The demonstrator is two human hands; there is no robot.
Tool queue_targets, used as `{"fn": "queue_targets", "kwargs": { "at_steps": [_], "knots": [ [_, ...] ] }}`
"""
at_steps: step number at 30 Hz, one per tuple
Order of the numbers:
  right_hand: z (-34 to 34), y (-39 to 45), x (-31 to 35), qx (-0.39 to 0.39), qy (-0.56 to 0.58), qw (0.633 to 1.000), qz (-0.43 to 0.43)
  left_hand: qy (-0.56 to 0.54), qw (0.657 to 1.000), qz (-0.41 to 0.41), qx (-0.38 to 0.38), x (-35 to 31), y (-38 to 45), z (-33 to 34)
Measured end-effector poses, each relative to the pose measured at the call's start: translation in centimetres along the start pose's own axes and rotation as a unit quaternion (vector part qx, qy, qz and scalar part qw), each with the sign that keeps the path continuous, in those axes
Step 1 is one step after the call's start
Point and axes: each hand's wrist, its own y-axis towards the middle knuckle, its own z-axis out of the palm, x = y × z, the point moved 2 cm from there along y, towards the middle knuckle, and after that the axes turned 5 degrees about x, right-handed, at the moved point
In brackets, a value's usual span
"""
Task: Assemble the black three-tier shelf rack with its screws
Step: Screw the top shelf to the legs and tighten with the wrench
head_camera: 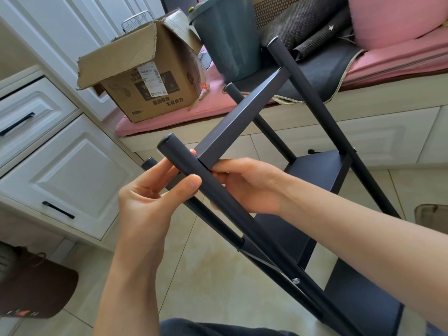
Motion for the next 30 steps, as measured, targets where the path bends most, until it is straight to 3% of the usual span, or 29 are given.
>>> {"fn": "queue_targets", "kwargs": {
  "at_steps": [8,17,25,30],
  "knots": [
    [0.09,0.11,-0.15,-0.014,-0.044,0.999,0.010,0.008,1.000,0.005,0.006,-0.13,-0.04,0.10],
    [-0.29,0.18,-0.31,0.002,0.006,1.000,0.000,0.012,1.000,0.006,0.007,-0.04,0.01,0.07],
    [0.01,0.32,-0.09,-0.011,-0.046,0.999,0.005,0.008,1.000,0.008,0.003,0.04,0.06,0.05],
    [-0.09,0.19,-0.27,-0.011,-0.019,1.000,0.001,0.012,1.000,0.009,0.002,0.16,0.05,-0.02]
  ]
}}
